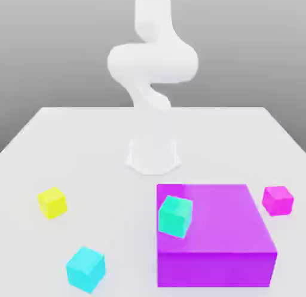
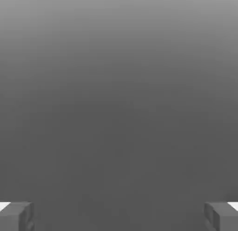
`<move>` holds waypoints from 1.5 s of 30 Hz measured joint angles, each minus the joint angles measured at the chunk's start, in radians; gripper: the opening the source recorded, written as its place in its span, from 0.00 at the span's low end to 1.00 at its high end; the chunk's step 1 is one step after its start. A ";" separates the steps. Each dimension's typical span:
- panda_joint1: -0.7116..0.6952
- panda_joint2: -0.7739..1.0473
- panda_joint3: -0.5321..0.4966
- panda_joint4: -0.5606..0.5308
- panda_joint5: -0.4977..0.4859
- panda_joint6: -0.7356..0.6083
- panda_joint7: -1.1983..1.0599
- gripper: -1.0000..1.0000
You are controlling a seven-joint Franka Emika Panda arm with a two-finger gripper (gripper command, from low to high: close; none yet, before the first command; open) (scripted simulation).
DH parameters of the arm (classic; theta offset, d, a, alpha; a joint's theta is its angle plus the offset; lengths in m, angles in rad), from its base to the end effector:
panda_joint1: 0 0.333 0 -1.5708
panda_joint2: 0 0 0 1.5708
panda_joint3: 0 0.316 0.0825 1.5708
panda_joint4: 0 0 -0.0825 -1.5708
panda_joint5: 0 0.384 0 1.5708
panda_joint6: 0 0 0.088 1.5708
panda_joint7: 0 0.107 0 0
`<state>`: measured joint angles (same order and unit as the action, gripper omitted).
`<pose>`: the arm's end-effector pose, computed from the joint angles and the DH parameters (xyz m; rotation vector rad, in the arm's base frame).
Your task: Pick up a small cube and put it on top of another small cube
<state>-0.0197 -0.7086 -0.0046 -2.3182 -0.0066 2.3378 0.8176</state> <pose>0.3807 -0.0099 0.6729 -2.4708 1.1021 -0.9526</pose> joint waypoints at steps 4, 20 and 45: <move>-0.031 0.151 -0.011 -0.030 -0.010 0.062 0.029 0.50; -0.139 0.731 -0.082 -0.145 0.009 0.303 0.097 0.50; -0.165 0.878 -0.056 -0.197 0.027 0.346 0.068 0.00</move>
<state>-0.1850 0.1691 -0.0602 -2.5151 0.0203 2.6840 0.8852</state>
